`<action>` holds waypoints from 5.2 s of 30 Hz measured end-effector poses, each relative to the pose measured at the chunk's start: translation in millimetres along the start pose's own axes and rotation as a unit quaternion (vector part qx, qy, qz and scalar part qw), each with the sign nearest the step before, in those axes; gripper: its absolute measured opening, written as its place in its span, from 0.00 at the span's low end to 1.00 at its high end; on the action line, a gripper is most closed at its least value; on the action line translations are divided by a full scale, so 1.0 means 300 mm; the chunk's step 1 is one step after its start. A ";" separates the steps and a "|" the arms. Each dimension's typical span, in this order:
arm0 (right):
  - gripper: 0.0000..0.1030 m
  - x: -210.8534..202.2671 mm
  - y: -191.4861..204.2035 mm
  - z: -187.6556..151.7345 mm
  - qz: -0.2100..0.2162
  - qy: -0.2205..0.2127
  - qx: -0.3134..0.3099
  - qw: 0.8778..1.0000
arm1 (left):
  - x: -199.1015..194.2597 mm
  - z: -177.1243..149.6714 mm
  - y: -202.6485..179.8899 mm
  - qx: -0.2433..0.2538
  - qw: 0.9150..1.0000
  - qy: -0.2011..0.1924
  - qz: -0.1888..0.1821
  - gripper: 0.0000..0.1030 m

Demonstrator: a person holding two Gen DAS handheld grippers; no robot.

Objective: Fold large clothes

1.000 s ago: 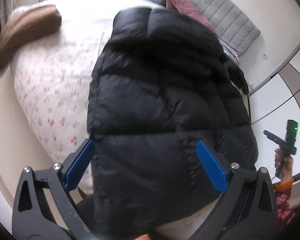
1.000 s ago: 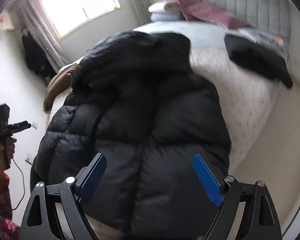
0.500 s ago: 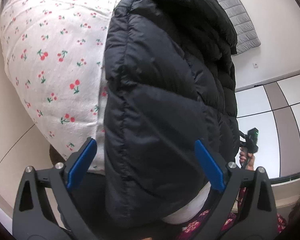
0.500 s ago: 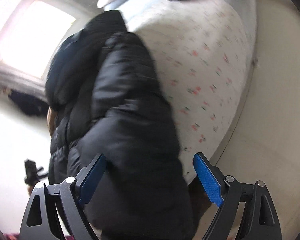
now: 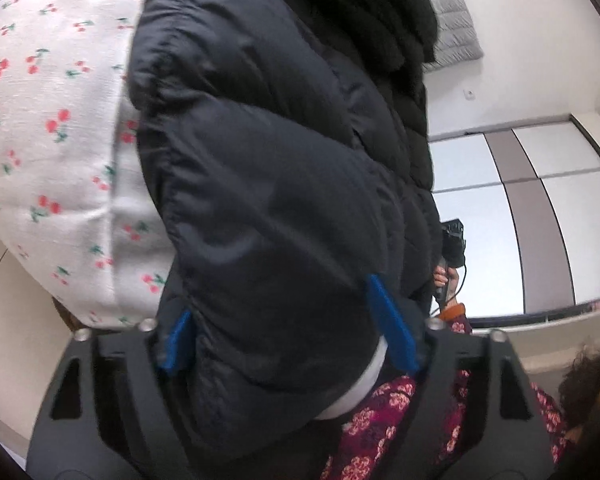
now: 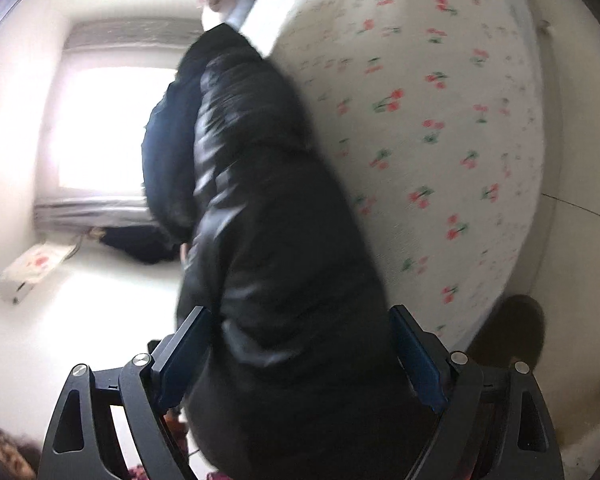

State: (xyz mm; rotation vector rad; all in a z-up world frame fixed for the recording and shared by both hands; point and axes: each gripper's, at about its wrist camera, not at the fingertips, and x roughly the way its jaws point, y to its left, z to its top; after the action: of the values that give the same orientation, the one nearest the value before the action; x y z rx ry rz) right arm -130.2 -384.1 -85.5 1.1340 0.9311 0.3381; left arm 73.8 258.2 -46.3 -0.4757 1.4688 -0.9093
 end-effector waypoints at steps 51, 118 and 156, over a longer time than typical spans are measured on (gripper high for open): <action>0.07 -0.075 1.046 0.447 0.039 -0.303 -0.076 0.949 | -0.605 0.489 -0.460 0.011 0.878 -0.478 0.027 0.06; 0.71 0.937 1.469 0.506 -0.230 -0.187 -0.397 0.869 | 0.087 1.245 -0.502 0.048 0.896 -0.320 0.305 0.18; 0.71 0.677 0.758 0.888 -0.517 -0.136 -0.141 0.833 | -0.139 1.133 -0.214 0.046 0.800 -0.275 0.532 0.67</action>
State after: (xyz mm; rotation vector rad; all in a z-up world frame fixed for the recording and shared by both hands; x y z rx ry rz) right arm 245.4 -319.5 51.7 0.2736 1.0599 -0.5541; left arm 392.2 166.8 61.7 0.1960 0.8958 0.0892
